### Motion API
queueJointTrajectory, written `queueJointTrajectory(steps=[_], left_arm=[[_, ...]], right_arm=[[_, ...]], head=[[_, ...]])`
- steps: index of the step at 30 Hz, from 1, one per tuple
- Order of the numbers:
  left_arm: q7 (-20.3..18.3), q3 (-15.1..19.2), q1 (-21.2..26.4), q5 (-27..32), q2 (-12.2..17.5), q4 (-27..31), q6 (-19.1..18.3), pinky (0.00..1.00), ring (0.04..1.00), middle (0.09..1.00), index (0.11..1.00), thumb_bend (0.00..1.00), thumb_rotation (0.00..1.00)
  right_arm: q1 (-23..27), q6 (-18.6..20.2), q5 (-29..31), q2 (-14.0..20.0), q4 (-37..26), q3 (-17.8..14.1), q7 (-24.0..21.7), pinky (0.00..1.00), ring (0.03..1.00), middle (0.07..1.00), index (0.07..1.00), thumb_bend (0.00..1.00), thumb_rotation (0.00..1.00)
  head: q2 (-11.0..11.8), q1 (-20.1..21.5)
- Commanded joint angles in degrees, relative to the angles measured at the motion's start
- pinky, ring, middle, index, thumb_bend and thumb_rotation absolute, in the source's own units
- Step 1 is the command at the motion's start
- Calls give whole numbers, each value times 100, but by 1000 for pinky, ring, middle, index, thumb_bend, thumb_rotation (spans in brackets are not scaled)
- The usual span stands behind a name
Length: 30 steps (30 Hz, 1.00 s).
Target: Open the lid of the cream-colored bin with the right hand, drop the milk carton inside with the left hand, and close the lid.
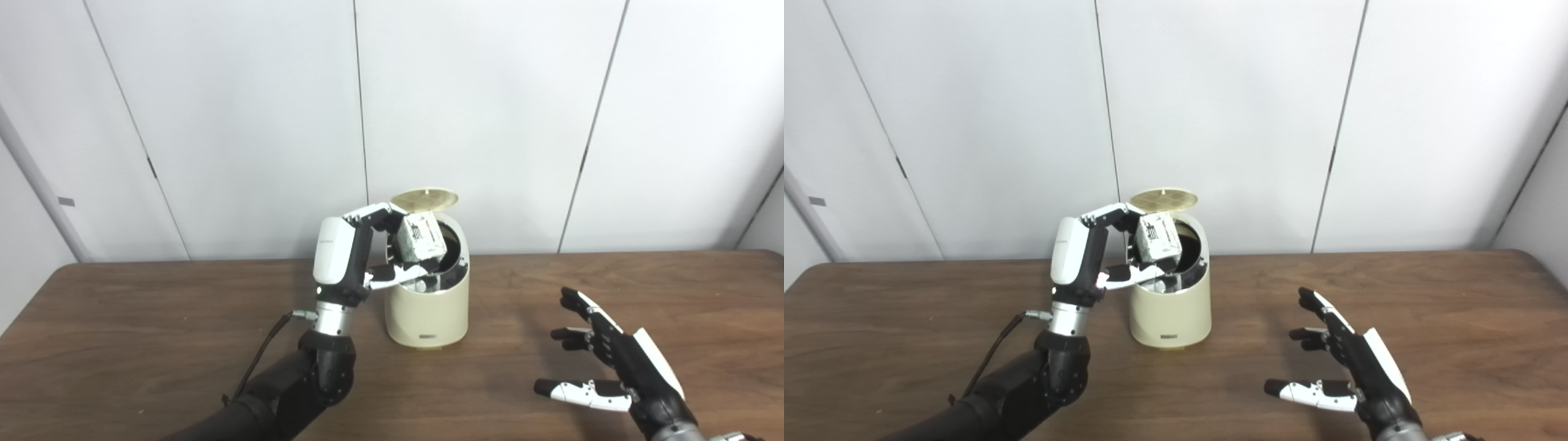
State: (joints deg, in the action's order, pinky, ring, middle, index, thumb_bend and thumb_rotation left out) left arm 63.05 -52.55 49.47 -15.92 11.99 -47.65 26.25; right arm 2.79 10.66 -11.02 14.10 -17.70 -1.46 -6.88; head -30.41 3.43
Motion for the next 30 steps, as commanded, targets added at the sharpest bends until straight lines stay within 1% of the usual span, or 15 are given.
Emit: queueJointTrajectory(steps=[1,4,9,10,11,12,13,14,16,18,22,26,30], left_arm=[[264,22,443,5,86,51,67,474,465,481,491,506,0],[214,-3,462,44,99,41,67,472,464,482,493,506,0],[-32,-20,438,44,147,36,67,480,457,496,500,506,0],[-69,-10,428,37,152,36,67,480,497,495,498,515,0],[-89,1,417,30,155,37,67,487,545,568,496,520,37],[-83,13,410,8,154,30,67,492,566,598,496,521,51],[-77,21,407,-7,151,21,67,501,587,627,576,697,91],[-57,29,404,-23,146,12,67,506,601,645,626,806,116],[9,36,408,-73,134,-24,67,512,630,682,674,861,184],[39,25,409,-71,139,-8,67,526,664,729,722,875,259],[39,9,404,-34,164,57,67,558,704,783,783,872,321],[33,22,384,-12,187,130,67,567,709,787,804,871,343],[47,43,358,19,216,224,67,567,707,786,809,875,343]], right_arm=[[96,-114,32,67,-218,-45,23,716,736,912,913,688,201],[95,-152,27,92,-194,-40,16,715,739,916,920,691,218],[111,-158,48,73,-192,-34,17,718,736,915,914,694,225],[116,-171,55,73,-180,-36,17,717,736,914,915,692,225],[120,-179,64,71,-170,-37,18,715,737,915,914,693,224],[125,-175,69,67,-164,-37,19,714,737,915,914,694,226],[128,-173,74,66,-157,-38,20,716,738,916,915,696,229],[129,-162,68,63,-160,-37,24,718,738,916,916,697,232],[137,-147,62,52,-155,-32,30,712,739,913,914,698,230],[148,-134,68,44,-151,-27,28,719,741,912,914,699,225],[171,-156,73,45,-125,-15,21,738,742,904,915,700,219],[191,-140,59,53,-129,-3,13,755,746,901,918,706,242],[216,-118,113,37,-117,-5,3,760,752,901,920,707,216]], head=[[-9,6],[-13,-5],[-21,-15],[-21,-17],[-21,-17],[-20,-25],[-20,-31],[-20,-31],[-7,-35],[-10,-38],[2,-56],[6,-71],[19,-88]])
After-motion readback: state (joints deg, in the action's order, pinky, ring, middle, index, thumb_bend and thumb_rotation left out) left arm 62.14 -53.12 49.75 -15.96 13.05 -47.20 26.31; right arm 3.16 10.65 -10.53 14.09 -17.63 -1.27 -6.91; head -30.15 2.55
